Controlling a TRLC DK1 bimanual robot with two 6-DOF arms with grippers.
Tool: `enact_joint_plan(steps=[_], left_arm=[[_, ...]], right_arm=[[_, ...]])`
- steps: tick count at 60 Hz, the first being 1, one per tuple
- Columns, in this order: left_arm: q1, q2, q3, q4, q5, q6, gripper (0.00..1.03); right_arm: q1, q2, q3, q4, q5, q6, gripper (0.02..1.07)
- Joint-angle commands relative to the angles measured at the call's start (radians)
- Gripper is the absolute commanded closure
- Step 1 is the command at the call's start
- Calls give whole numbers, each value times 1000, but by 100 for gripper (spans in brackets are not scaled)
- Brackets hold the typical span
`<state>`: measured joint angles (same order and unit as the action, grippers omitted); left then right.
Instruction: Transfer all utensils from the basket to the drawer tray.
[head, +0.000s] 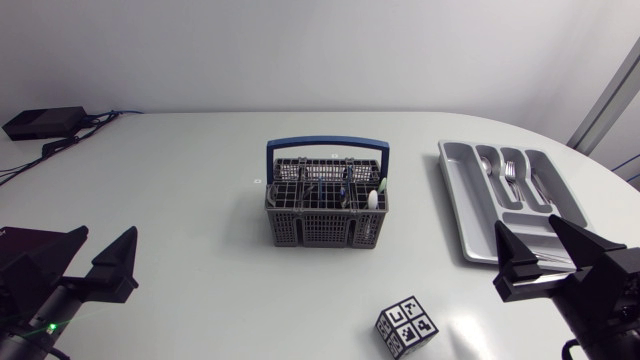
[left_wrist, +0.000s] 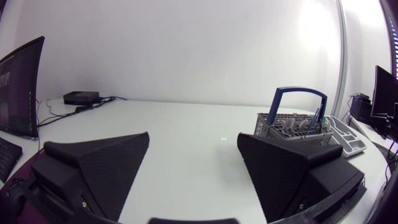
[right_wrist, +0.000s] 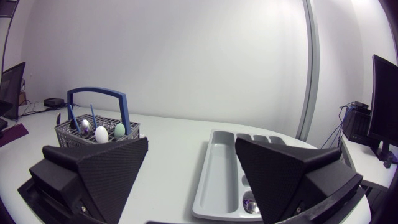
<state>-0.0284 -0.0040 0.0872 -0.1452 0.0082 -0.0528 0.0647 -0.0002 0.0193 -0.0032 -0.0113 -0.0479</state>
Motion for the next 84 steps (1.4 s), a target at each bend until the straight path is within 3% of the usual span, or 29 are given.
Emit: enact_joint_plan(steps=[1,23,35,48,53,57,69,78,84], left_arm=[[5,-10,-29,-37,-11,-13,5],[2,16,68,-22,-13,13,5],[-16,294,243,-11,-11,4,6],[-157,588,427,-67,-33,-45,6],[-285,742,529,-143,-122,-45,8],[-338,845,605,-221,-132,-32,8],[-407,1033,755,-297,-132,145,8],[-423,1156,838,-326,-111,174,8],[-493,1191,882,-314,-68,182,7]], right_arm=[[4,-6,-19,-3,5,25,6],[20,-6,5,5,24,2,6],[27,75,82,14,25,-1,6],[41,224,157,34,25,-1,7],[53,313,197,34,27,-1,7],[58,378,231,28,42,0,7],[98,566,352,-34,88,5,7],[145,629,392,-49,112,11,7],[193,700,462,-121,142,11,7]])
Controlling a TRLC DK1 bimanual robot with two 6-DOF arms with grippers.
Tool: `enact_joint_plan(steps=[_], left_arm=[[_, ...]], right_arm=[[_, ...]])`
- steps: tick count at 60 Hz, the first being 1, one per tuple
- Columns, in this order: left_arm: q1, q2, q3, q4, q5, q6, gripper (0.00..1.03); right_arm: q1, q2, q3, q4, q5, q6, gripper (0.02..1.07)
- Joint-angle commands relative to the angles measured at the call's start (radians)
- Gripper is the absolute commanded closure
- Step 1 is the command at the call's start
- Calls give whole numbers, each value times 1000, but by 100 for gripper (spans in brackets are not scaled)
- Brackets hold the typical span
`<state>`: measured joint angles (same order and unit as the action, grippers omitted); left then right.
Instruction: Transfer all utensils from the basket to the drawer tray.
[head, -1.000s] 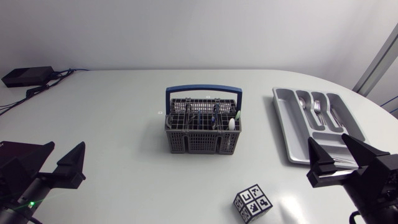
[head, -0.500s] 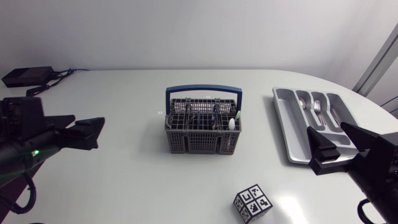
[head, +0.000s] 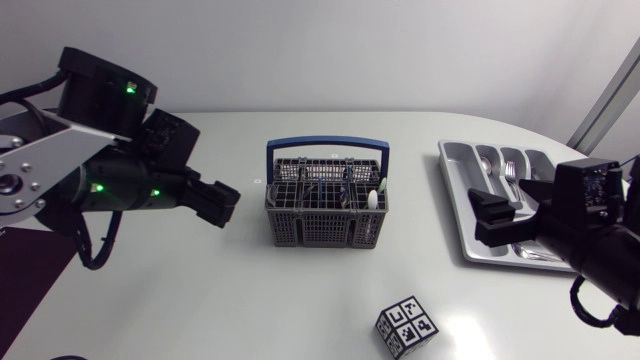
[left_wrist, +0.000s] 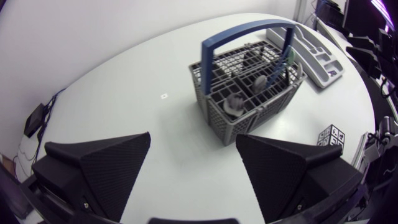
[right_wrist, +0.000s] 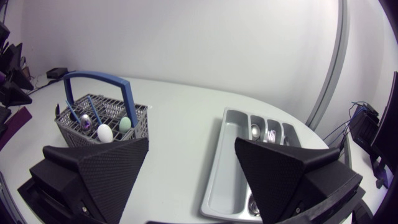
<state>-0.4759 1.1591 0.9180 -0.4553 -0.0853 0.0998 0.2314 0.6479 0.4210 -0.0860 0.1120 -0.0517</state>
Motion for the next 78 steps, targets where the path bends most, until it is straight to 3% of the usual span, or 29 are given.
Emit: enact_joint_plan(steps=[1,6,10,19,24,32,42,45,66,78], left_arm=[[-49,31,53,0,27,29,7],[-78,63,84,33,32,29,7],[-105,103,105,41,81,48,7],[-148,185,134,90,122,46,8],[-158,209,145,118,128,41,12],[-162,234,139,179,180,61,19],[-162,272,120,317,252,63,37],[-168,294,113,371,252,61,43],[-187,407,110,464,243,89,50],[-187,441,88,543,220,101,74]], right_arm=[[29,65,71,-51,17,15,7],[40,151,145,-127,11,12,7],[48,206,188,-178,-25,3,7],[34,242,210,-216,-232,-83,7],[36,254,211,-238,-279,-154,7],[43,283,210,-242,-296,-203,7],[45,320,210,-235,-324,-204,7],[49,329,210,-233,-330,-204,7],[55,334,193,-216,-331,-204,7],[57,340,185,-205,-331,-203,7]])
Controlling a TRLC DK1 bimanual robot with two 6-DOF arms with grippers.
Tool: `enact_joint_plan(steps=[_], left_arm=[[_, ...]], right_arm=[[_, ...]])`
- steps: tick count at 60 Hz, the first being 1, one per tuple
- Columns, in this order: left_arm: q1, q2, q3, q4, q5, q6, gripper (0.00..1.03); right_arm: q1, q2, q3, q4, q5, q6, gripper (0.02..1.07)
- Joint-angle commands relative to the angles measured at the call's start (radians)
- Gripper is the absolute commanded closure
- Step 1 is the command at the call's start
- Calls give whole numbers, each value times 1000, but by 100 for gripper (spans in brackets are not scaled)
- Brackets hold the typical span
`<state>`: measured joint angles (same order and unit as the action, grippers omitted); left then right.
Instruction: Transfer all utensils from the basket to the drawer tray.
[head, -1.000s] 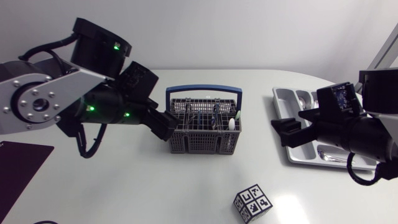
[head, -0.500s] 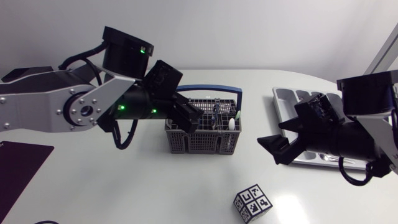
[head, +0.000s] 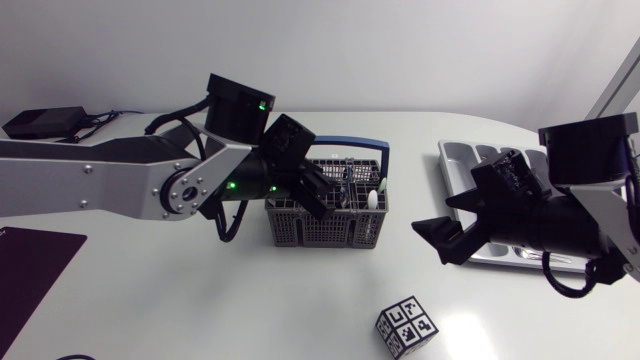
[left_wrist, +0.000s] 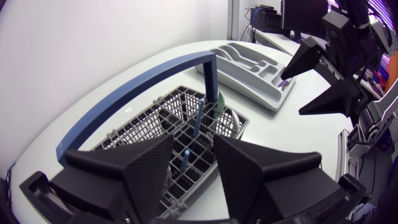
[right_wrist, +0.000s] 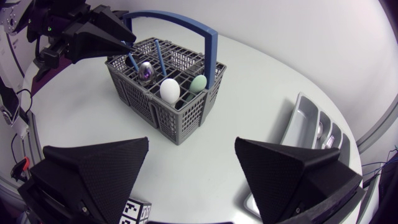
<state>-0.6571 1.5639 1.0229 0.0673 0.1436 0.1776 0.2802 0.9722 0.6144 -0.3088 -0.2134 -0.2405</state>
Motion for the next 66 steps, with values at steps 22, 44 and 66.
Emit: enact_joint_plan(steps=[22,44,66], left_arm=[[-6,70,-15,48,-27,31,100],[4,-61,36,-20,-29,30,100],[-4,-251,177,-218,-24,5,100]], right_arm=[[17,13,-19,19,-4,-10,7],[42,5,-25,19,2,-13,7],[96,-36,18,-9,8,-8,7]])
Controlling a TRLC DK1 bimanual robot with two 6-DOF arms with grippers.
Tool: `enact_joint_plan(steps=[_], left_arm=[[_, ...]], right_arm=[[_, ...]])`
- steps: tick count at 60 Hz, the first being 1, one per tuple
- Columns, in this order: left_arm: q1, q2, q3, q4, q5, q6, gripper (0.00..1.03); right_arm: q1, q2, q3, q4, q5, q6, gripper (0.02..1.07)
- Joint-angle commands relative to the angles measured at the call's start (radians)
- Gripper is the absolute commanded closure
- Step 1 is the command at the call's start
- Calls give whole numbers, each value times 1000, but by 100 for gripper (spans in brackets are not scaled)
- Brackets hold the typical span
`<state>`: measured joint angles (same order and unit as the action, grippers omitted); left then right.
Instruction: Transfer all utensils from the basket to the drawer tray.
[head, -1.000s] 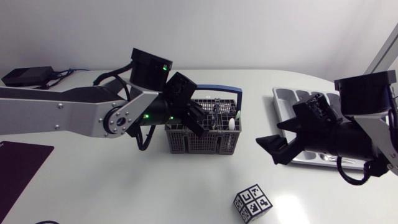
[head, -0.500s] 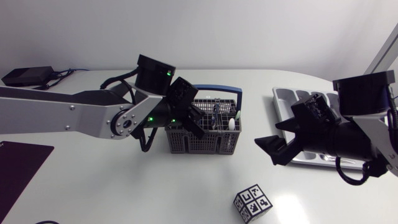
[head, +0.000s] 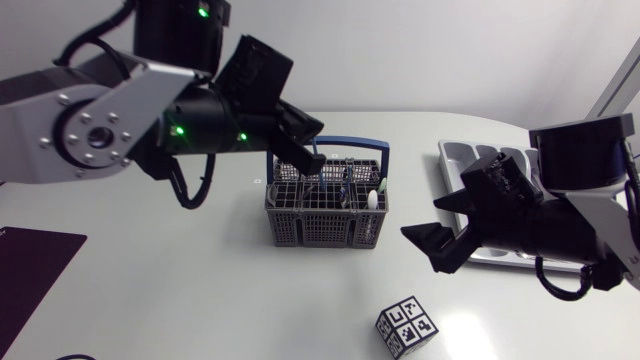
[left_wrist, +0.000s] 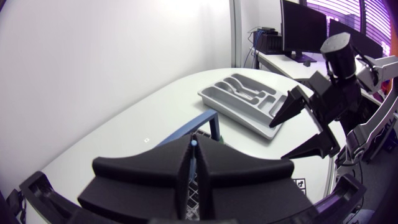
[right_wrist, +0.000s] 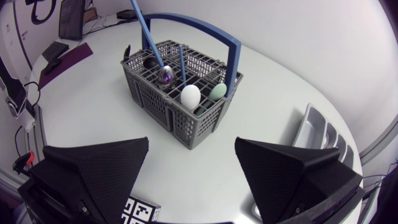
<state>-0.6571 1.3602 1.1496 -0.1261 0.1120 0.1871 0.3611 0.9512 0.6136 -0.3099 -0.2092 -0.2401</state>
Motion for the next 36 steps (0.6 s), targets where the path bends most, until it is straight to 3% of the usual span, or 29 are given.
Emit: enact_joint_plan(steps=[1,15,28,36], left_arm=[[-4,-50,53,-29,8,-8,100],[1,-93,131,-170,109,-110,100],[48,-19,205,-299,328,-235,100],[50,19,219,-336,380,-252,100]], right_arm=[[19,-19,26,-9,4,-7,7],[116,6,127,-41,-6,-2,7],[196,109,245,-72,-64,-1,7],[226,161,288,-77,-90,4,12]])
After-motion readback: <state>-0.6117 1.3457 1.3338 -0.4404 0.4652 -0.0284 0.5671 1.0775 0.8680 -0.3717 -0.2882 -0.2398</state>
